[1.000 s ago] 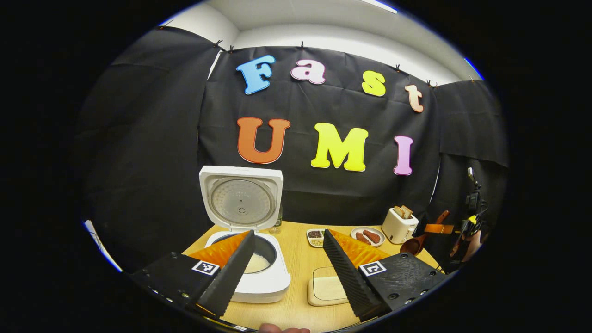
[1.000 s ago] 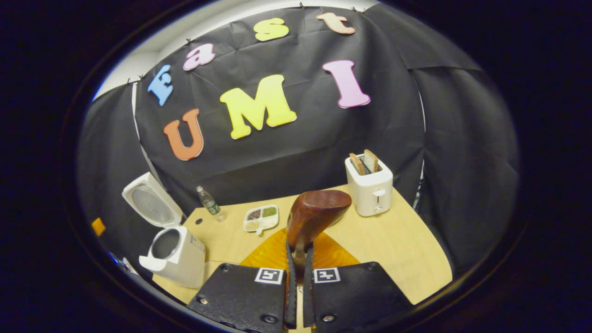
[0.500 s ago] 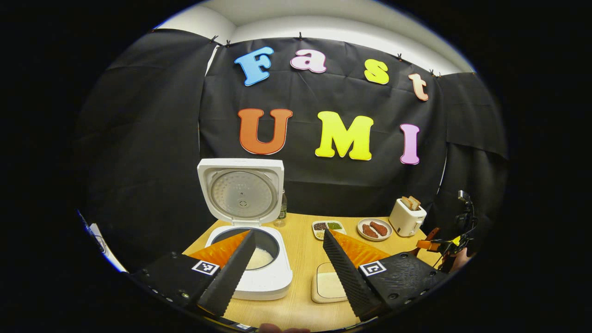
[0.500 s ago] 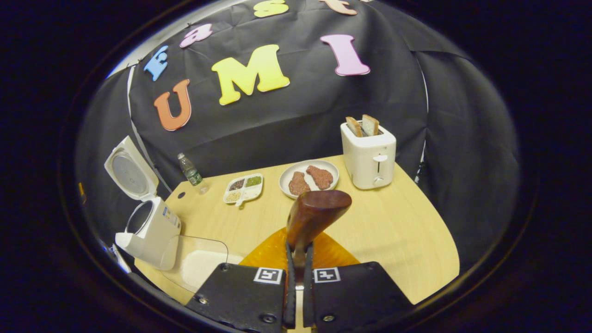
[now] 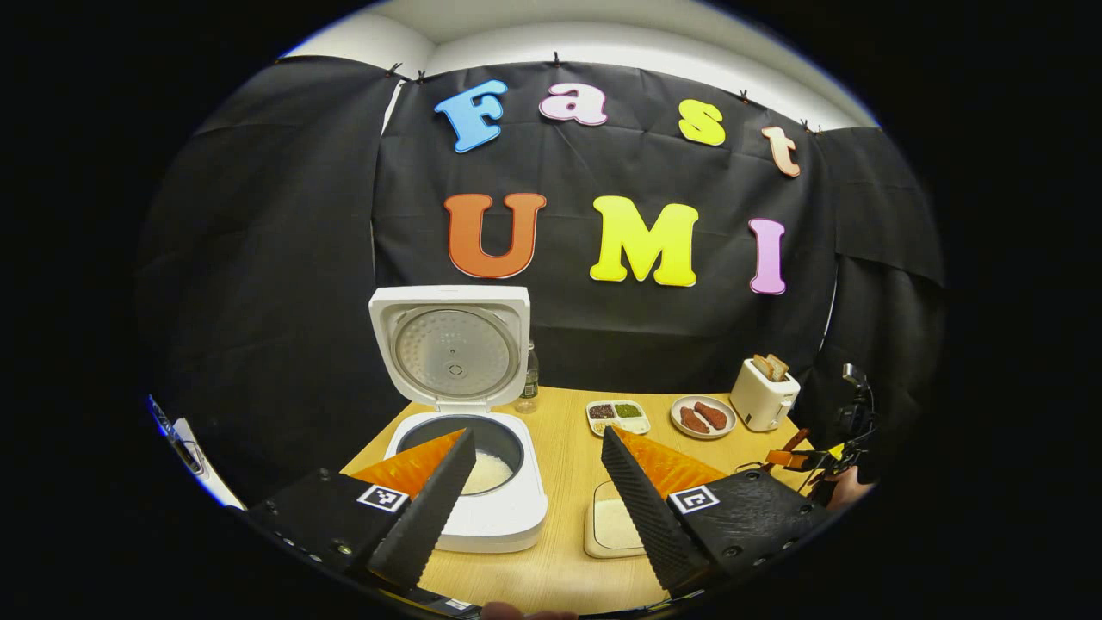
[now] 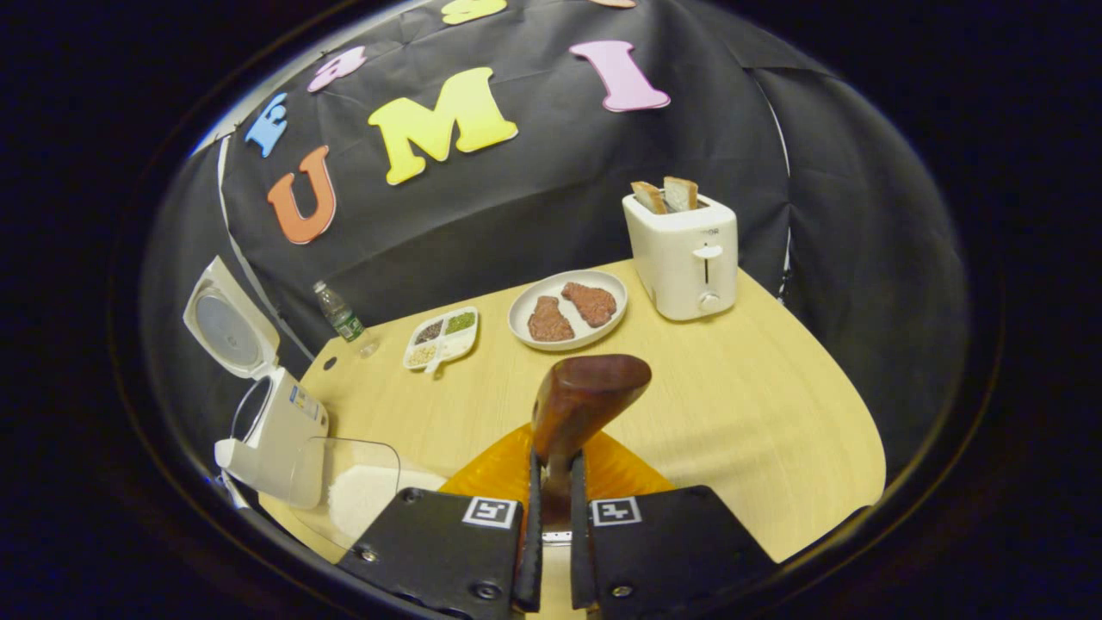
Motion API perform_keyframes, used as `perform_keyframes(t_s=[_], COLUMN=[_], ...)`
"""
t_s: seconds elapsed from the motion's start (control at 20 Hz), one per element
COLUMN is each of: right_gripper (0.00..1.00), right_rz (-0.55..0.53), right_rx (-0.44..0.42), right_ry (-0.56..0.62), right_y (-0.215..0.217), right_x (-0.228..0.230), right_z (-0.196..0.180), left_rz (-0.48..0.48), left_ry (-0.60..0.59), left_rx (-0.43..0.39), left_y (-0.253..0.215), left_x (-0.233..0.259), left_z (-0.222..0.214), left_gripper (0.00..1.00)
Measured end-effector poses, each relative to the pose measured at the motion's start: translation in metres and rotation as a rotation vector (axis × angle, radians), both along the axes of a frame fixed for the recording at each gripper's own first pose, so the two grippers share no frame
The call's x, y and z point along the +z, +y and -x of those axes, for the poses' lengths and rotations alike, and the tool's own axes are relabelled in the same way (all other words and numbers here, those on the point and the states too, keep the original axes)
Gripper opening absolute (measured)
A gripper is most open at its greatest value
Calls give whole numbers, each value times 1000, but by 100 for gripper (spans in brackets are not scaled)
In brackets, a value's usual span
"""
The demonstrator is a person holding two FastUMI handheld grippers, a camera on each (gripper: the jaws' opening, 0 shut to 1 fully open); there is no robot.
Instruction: Close the left gripper, press the button to open the rice cooker; take a wooden spoon from the chopstick holder with the right hand, scoop a spoonful of rice and pour it into the rice cooker, then put the wooden spoon back into the chopstick holder.
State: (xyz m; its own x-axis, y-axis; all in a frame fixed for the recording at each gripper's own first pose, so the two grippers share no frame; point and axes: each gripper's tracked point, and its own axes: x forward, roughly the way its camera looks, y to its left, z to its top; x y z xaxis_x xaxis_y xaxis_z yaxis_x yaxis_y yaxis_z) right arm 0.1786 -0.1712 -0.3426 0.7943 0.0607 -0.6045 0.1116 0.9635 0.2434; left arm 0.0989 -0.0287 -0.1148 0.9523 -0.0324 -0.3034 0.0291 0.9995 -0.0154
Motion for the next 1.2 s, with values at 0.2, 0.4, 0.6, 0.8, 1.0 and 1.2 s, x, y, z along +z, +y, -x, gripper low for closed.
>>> perform_keyframes(t_s=[0.2, 0.4, 0.6, 0.8, 1.0, 1.2], right_gripper=[31, 69, 81, 87, 95, 100], right_rz=[-2, 13, 52, 135, 226, 239], right_rx=[5, -14, -48, -57, -44, -53], right_ry=[-25, -51, -105, -218, -337, -420], right_y=[-3, -13, -29, -32, -19, 6], right_x=[5, 24, 63, 128, 197, 246], right_z=[-1, 0, 10, 20, 38, 58], left_rz=[6, 22, 43, 62, 81, 43], left_ry=[-9, -22, -51, -85, -142, -203], left_rx=[-12, -28, -35, -49, -58, -33], left_y=[-6, -12, -11, -5, 9, 43], left_x=[5, 9, 21, 34, 58, 95], left_z=[2, 3, 4, 3, -7, -33], left_gripper=[95, 95, 94, 94, 95, 94])
